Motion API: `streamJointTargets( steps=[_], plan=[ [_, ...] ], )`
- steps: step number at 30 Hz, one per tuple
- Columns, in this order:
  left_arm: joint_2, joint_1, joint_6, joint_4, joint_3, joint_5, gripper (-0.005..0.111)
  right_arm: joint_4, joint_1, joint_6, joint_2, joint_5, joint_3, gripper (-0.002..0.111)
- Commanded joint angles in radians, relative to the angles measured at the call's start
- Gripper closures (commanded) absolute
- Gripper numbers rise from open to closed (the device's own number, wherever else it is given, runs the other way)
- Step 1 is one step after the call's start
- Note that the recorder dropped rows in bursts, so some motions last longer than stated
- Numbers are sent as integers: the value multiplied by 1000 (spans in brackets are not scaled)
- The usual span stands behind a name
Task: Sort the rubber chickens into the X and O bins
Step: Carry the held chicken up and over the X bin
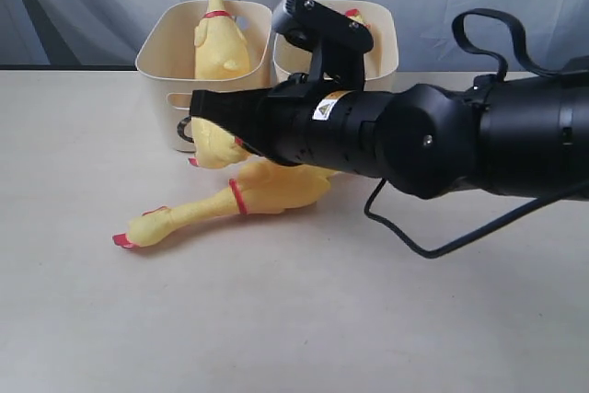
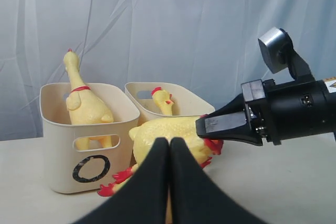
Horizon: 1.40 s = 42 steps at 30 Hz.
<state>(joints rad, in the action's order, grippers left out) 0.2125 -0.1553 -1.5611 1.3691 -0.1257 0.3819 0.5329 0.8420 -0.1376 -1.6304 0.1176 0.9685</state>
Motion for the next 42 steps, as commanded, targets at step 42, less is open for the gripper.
streamJointTargets(
  steps=[42],
  plan=[
    [-8, 3, -2, 3, 3, 6, 107, 43, -3, 420, 252, 198, 4, 109]
  ],
)
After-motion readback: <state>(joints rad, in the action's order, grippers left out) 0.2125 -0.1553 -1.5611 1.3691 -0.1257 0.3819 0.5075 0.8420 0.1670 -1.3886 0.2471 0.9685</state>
